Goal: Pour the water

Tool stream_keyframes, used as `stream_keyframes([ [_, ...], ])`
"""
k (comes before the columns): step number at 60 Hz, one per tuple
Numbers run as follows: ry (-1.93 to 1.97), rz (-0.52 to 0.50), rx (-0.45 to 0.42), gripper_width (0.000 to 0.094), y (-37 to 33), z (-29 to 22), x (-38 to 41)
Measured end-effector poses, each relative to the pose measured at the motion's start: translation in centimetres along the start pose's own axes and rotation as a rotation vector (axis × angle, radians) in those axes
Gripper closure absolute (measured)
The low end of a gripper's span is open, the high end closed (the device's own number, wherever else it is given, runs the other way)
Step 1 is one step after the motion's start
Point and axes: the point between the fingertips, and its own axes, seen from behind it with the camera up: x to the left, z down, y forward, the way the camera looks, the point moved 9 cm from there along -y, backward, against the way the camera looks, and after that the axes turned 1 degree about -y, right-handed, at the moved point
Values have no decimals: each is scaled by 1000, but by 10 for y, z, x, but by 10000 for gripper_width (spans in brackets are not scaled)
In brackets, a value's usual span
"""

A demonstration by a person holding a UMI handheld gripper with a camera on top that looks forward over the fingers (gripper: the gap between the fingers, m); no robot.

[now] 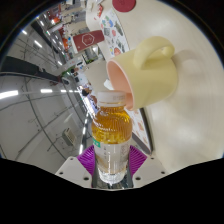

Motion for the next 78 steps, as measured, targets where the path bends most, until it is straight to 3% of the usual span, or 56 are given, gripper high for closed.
stream_keyframes([
  [11,-179,89,55,542,-14,6,7],
  [25,-940,144,56,540,-36,-3,87],
  [33,-1340,116,-14,540,-59,-25,148],
  [42,-1669,184,-141,539,-83,-88,175],
  [50,-1844,317,-196,540,-106,-157,149],
  [60,-1894,450,-175,540,-119,-228,109],
  [74,-1881,532,-145,530,-132,-273,55],
  [78,-1894,492,-166,528,-138,-271,53],
])
